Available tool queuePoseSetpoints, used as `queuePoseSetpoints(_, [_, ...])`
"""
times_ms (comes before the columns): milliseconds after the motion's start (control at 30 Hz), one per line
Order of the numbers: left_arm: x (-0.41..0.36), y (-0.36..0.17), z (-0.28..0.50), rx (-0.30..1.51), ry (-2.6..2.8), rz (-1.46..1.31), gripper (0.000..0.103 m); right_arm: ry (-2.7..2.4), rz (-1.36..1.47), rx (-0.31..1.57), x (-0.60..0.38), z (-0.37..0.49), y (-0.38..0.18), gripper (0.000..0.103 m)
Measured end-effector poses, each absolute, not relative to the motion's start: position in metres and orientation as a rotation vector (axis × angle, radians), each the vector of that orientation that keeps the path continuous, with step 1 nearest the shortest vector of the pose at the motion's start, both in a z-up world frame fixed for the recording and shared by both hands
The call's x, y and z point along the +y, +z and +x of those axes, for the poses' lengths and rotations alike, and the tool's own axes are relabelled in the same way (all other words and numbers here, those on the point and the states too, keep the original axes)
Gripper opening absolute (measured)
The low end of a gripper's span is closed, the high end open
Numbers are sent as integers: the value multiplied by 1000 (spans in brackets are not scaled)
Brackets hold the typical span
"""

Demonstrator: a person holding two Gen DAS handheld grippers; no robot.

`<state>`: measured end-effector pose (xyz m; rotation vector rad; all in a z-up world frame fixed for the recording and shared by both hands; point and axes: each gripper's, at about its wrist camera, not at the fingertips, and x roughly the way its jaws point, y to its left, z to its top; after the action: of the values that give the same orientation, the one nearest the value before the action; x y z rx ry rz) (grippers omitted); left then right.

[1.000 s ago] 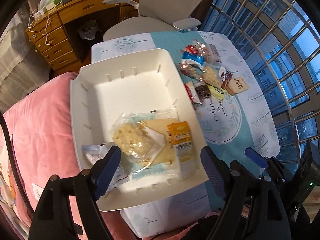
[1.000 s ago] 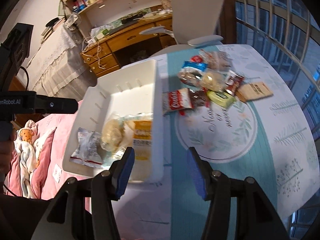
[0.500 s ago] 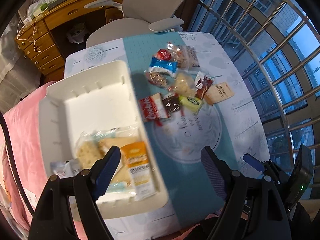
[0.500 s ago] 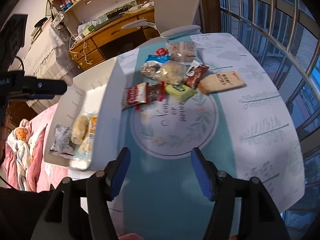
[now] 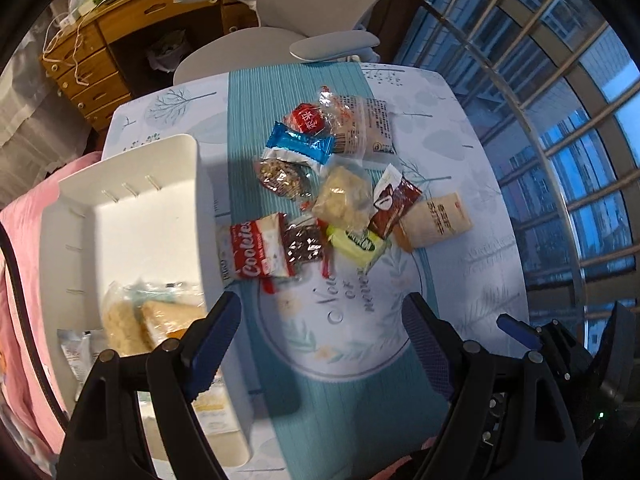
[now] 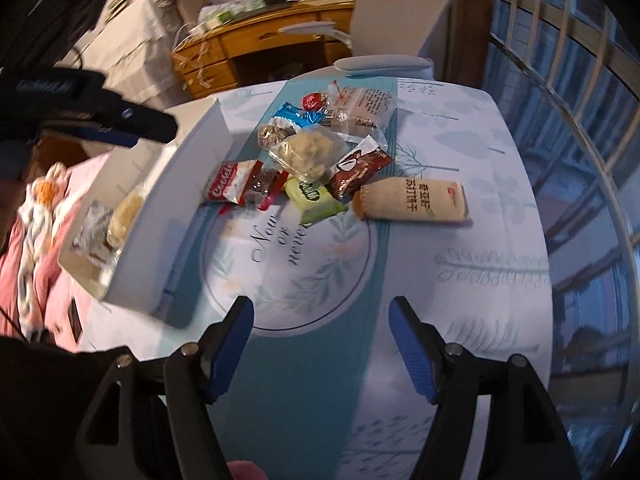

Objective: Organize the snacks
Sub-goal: 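Grasp another clear pastry bag with left tool while right tool grasps the beige cracker bag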

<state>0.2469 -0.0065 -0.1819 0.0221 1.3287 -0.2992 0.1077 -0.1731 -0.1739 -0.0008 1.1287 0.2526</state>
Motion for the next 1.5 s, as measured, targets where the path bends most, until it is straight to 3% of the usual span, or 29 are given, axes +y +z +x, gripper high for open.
queuePoseSetpoints(767, [-75,-266,328,1406,-167,66,82,493,-462,1033,-218,204,-221,83])
queuePoseSetpoints(1500, [-83,-311,362,1426,-114,67,78,621,-504,1022,-216,234,-267,90])
